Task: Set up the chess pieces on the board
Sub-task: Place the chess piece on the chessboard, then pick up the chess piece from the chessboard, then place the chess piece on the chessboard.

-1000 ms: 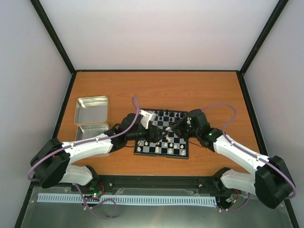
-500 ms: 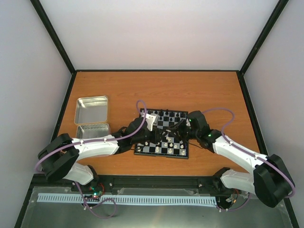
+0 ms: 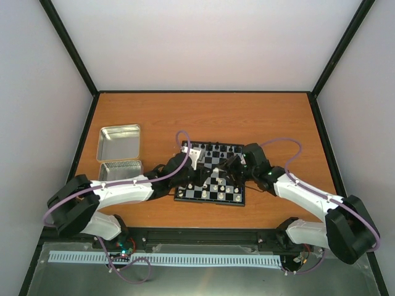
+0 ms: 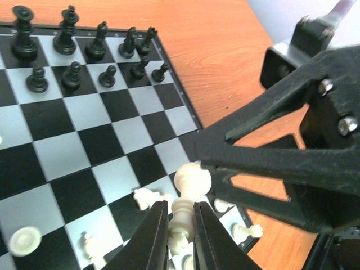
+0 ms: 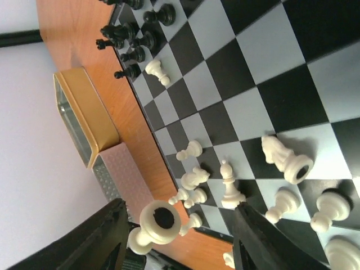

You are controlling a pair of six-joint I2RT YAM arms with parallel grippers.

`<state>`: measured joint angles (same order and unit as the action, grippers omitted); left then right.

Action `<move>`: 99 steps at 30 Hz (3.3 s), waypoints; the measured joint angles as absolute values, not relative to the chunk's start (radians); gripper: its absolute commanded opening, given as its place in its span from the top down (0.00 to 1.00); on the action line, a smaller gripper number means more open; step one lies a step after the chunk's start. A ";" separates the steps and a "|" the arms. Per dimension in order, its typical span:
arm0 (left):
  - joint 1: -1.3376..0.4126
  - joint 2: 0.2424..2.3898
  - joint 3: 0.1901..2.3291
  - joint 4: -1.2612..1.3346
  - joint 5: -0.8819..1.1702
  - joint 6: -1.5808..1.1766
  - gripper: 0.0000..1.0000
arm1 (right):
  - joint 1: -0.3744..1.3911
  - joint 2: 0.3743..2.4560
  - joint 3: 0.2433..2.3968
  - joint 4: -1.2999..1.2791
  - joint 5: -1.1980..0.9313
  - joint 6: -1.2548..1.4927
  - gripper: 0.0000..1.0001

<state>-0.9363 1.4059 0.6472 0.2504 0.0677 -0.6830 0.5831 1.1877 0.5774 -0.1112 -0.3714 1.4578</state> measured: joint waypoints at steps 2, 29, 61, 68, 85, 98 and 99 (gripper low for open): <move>-0.936 1.384 0.657 0.181 0.056 -0.669 0.96 | 0.583 1.193 0.598 -0.142 -0.355 1.416 0.41; -0.936 1.506 1.014 -0.845 0.098 -0.527 0.95 | 0.583 1.084 0.697 -0.430 -0.014 1.053 0.38; -0.937 1.610 1.117 -0.890 0.098 -0.510 0.61 | 0.582 1.110 0.636 -0.380 -0.038 1.043 0.39; -0.937 1.611 1.075 -0.876 0.094 -0.516 0.75 | 0.582 1.109 0.634 -0.379 -0.038 1.044 0.39; -0.937 1.568 1.083 -0.857 0.074 -0.504 0.96 | 0.582 1.090 0.632 -0.386 -0.027 1.052 0.39; -0.981 1.563 1.291 -0.839 0.044 -0.422 0.95 | 0.579 0.922 0.620 -0.478 0.123 1.097 0.39; -1.005 1.586 1.316 -0.844 0.026 -0.419 0.95 | 0.579 0.906 0.619 -0.489 0.140 1.104 0.39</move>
<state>-1.0046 1.5860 1.3159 -0.8444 0.0257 -0.4187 0.5785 0.9058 0.6189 -0.4892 0.1402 1.1038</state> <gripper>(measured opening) 0.120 0.610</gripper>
